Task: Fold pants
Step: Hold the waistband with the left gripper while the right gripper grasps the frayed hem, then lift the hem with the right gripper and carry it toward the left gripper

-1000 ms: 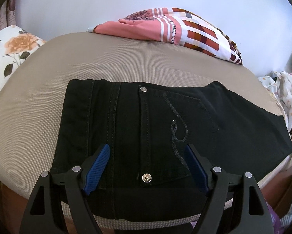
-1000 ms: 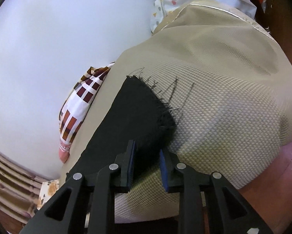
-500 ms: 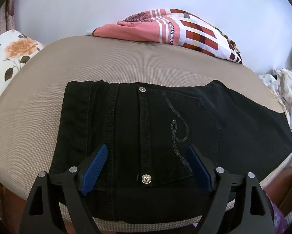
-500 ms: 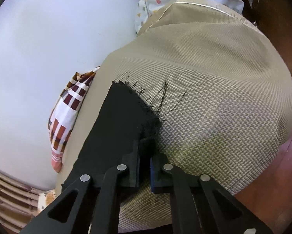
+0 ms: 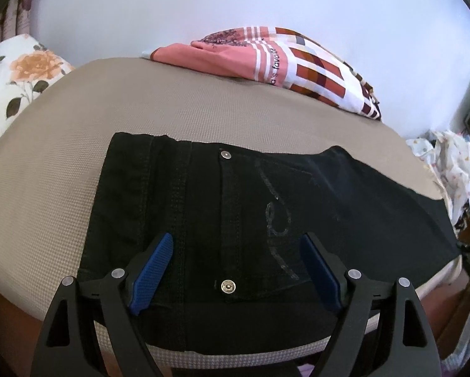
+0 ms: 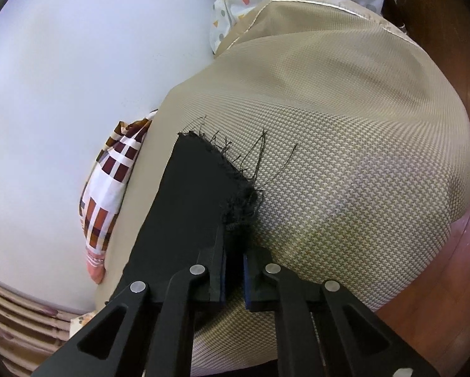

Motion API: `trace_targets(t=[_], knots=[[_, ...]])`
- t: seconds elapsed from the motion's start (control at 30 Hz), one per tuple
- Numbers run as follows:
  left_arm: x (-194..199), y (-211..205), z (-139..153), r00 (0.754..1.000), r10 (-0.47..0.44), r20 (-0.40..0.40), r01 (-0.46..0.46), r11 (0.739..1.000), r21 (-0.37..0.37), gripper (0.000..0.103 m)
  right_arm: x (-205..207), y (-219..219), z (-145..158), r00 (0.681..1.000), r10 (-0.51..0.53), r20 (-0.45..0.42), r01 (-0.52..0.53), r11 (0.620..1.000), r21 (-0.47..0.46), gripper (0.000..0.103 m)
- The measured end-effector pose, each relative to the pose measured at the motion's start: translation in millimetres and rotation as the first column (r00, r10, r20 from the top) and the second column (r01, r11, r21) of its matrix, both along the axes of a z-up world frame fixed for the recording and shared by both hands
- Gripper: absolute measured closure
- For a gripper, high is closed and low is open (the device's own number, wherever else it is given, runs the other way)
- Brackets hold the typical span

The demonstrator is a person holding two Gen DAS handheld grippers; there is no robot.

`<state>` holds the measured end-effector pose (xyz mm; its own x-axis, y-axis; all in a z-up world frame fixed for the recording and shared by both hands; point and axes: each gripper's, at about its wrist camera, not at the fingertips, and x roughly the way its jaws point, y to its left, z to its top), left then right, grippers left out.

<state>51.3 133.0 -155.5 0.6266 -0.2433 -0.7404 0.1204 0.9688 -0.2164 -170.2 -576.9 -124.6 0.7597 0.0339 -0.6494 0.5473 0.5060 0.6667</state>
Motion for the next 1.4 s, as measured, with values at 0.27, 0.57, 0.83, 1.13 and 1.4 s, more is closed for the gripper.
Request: trace_targets(t=[0.27, 0.57, 0.83, 1.13, 1.4], knots=[[0, 0, -1, 1.0, -0.005, -0.006, 0.006, 1.0, 0.021, 0.02, -3, 3, 4, 1.0, -0.014, 0.02, 0.014, 1.0, -0.017, 0.098], [-3, -1, 7, 1.0, -0.01, 0.012, 0.01, 1.0, 0.016, 0.02, 26, 39, 58, 0.992, 0.098, 0.079, -0.087, 0.987, -0.136, 0.098], [-7, -10, 12, 0.999, -0.033, 0.019, 0.033, 0.999, 0.009, 0.02, 82, 123, 92, 0.938, 0.316, 0.139, -0.292, 0.942, -0.167, 0.097], [-10, -17, 9, 0.999, -0.046, 0.012, 0.046, 0.999, -0.007, 0.02, 134, 241, 76, 0.822, 0.55, 0.152, -0.535, 0.835, -0.13, 0.097], [-11, -13, 4, 0.999, -0.038, 0.0, 0.038, 0.999, -0.028, 0.02, 148, 323, 43, 0.721, 0.679, 0.136, -0.677, 0.732, -0.069, 0.097]])
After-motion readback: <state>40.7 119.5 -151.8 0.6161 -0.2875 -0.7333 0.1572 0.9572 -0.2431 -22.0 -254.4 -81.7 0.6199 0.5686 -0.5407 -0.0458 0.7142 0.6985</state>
